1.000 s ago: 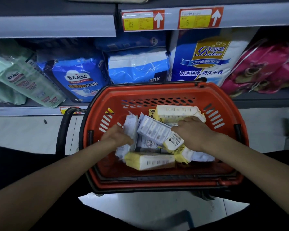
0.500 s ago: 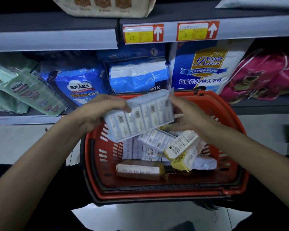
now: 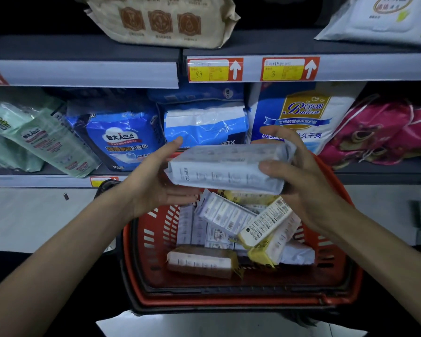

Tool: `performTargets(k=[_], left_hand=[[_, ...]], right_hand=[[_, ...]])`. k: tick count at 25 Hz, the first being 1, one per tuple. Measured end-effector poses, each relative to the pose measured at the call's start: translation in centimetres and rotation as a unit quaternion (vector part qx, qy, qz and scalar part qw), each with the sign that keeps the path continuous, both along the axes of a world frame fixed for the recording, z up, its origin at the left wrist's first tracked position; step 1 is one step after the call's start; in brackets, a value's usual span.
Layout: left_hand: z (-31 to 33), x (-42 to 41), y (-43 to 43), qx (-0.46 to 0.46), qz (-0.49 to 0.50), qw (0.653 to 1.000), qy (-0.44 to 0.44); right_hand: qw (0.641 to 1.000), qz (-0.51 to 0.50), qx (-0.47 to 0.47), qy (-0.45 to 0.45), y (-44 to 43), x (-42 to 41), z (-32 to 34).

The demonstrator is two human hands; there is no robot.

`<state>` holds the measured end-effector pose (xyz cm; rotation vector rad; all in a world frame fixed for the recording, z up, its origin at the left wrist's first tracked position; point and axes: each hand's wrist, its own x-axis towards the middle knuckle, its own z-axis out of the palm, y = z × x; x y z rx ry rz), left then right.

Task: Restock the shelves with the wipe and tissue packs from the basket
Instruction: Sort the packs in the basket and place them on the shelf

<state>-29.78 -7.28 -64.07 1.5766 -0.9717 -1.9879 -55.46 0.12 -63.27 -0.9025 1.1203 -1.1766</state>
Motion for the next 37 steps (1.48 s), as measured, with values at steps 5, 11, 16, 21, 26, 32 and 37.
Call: performTargets(k=[5, 11, 16, 21, 26, 32, 37], left_hand=[[0.6, -0.9, 0.4, -0.027, 0.015, 0.997, 0.072], [0.7, -0.7, -0.2, -0.115, 0.02, 0.99, 0.083], [2.3, -1.0, -1.4, -0.2, 0.046, 0.976, 0.074], [3.6, -2.3, -2.1, -0.184, 0.13, 0.972, 0.06], [5.8, -2.8, -2.2, -0.214, 0.158, 0.963, 0.033], [10.4, -4.7, 0.3, -0.35, 0.072, 0.93, 0.086], [12.6, -7.0, 2.6, -0.522, -0.016, 0.851, 0.054]], right_hand=[[0.992, 0.066, 0.028, 0.106, 0.2, -0.1, 0.0], [0.987, 0.014, 0.157, 0.016, -1.0, -0.7, -0.2], [0.986, 0.014, 0.12, 0.119, -1.1, -0.9, 0.0], [0.913, 0.038, -0.141, 0.381, 0.4, 0.4, -0.2], [0.663, 0.007, -0.339, 0.667, 0.7, -0.4, -0.1], [0.839, -0.127, -0.346, 0.4, 0.8, -0.5, 3.0], [0.893, -0.224, -0.323, 0.218, 2.0, 0.7, 8.8]])
